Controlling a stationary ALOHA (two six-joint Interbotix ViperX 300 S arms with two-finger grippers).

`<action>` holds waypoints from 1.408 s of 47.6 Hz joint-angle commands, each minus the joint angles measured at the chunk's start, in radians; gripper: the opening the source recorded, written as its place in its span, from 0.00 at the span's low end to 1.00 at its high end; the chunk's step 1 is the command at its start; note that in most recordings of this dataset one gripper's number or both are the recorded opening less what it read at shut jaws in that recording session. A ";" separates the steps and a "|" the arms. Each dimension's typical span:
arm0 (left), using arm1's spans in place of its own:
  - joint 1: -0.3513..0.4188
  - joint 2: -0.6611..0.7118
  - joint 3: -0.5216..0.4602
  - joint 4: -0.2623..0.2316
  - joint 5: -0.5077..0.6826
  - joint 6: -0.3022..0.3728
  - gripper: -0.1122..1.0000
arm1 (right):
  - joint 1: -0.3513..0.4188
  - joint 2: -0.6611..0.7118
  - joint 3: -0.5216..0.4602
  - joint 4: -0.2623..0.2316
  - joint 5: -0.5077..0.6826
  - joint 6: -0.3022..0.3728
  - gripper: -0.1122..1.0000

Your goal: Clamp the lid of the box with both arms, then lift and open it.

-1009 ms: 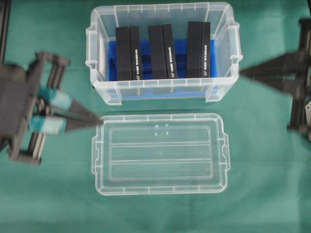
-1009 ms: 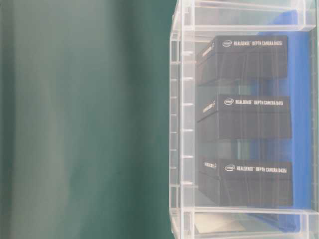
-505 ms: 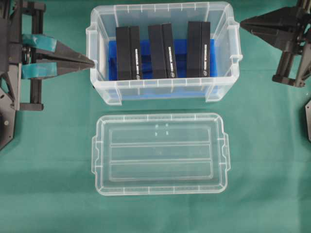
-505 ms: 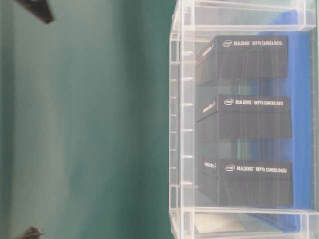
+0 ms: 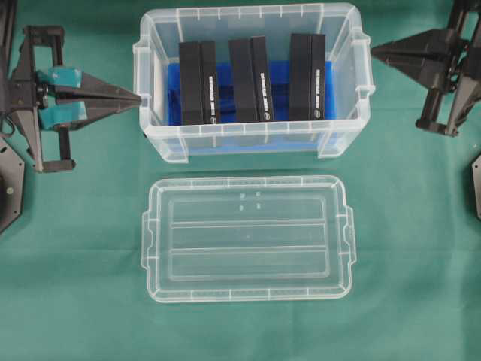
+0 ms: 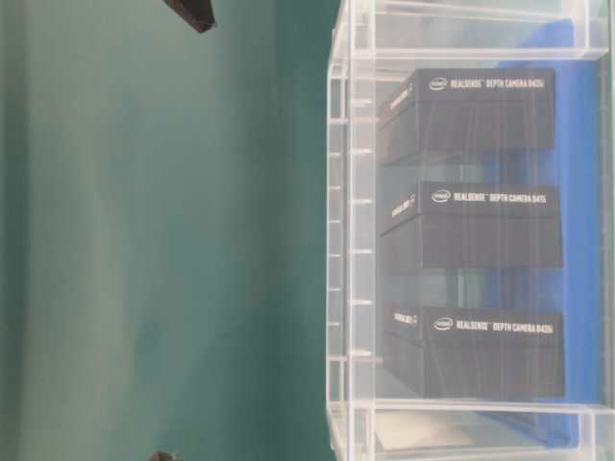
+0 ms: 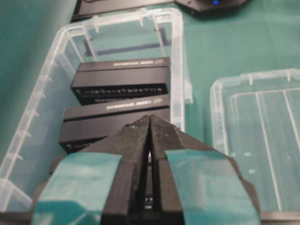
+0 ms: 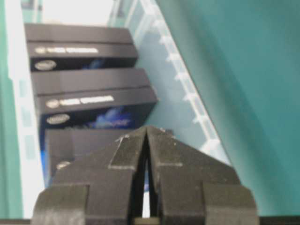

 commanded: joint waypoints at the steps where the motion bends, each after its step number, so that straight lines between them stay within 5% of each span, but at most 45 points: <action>1: 0.003 0.003 -0.002 0.000 -0.034 -0.009 0.10 | -0.005 0.000 0.000 0.017 -0.046 0.005 0.10; 34: 0.003 0.017 0.005 -0.002 -0.012 -0.041 0.10 | 0.008 0.034 0.028 0.137 -0.106 0.012 0.10; 67: -0.006 0.017 0.003 -0.002 -0.012 -0.043 0.10 | 0.032 0.038 0.032 0.141 -0.101 0.012 0.10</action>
